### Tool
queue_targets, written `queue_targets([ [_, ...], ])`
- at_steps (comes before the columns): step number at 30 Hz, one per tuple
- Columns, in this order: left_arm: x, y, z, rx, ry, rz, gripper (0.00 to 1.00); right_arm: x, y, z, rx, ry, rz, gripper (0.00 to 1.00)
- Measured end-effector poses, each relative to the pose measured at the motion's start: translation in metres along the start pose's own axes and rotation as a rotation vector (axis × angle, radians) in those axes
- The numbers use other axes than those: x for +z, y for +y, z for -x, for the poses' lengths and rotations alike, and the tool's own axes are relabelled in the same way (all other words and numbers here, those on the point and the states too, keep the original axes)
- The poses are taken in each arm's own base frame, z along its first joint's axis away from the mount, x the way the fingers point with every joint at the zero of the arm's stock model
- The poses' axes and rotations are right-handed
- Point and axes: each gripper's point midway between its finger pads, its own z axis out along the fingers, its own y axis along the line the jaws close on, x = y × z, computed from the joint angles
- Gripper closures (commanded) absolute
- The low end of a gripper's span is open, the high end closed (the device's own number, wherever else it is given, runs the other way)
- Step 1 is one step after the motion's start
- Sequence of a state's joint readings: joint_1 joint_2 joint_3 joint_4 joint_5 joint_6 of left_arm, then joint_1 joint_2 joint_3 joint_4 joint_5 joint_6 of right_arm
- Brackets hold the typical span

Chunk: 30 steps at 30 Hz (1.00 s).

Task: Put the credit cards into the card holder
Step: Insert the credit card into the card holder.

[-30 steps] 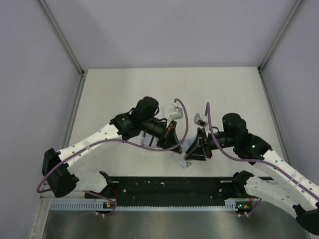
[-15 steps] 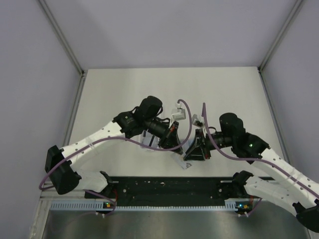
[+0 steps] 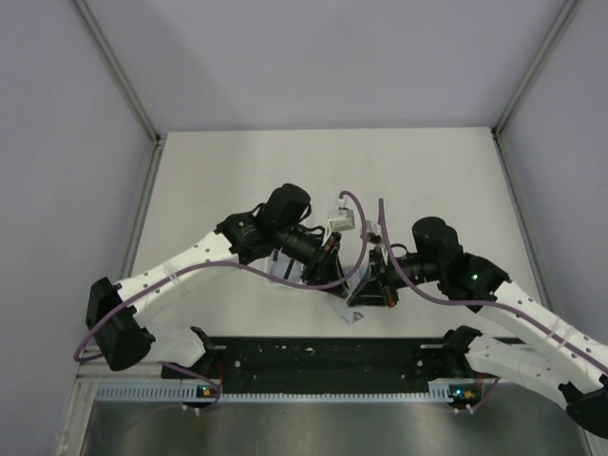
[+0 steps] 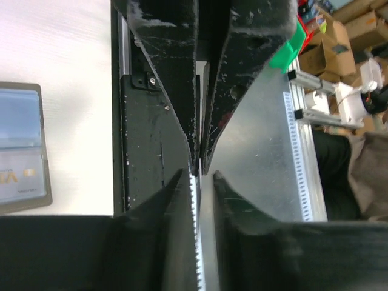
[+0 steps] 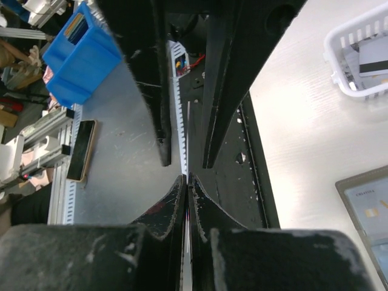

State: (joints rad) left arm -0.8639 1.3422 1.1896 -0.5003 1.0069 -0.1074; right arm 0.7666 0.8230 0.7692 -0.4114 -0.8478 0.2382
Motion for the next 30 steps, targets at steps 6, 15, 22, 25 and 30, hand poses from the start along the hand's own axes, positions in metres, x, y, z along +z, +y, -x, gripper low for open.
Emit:
queue_targets([
  [6,-0.003,0.015,0.007,0.018,-0.029,0.095,0.18,-0.004,-0.024,0.006,0.025,-0.042,-0.171,1.00],
  [15,-0.065,0.042,0.033,0.022,-0.294,0.350,0.14,-0.031,-0.080,0.013,0.119,-0.149,-0.555,1.00],
  [22,-0.063,0.062,0.022,-0.069,-0.382,0.375,0.14,-0.052,-0.089,0.026,0.202,-0.289,-0.675,1.00],
  [25,-0.057,0.066,0.014,-0.119,-0.431,0.345,0.15,-0.055,-0.072,0.042,0.196,-0.420,-0.597,1.00],
  [30,-0.056,0.059,0.021,-0.152,-0.514,0.285,0.18,-0.048,-0.048,0.061,0.207,-0.544,-0.430,1.00],
])
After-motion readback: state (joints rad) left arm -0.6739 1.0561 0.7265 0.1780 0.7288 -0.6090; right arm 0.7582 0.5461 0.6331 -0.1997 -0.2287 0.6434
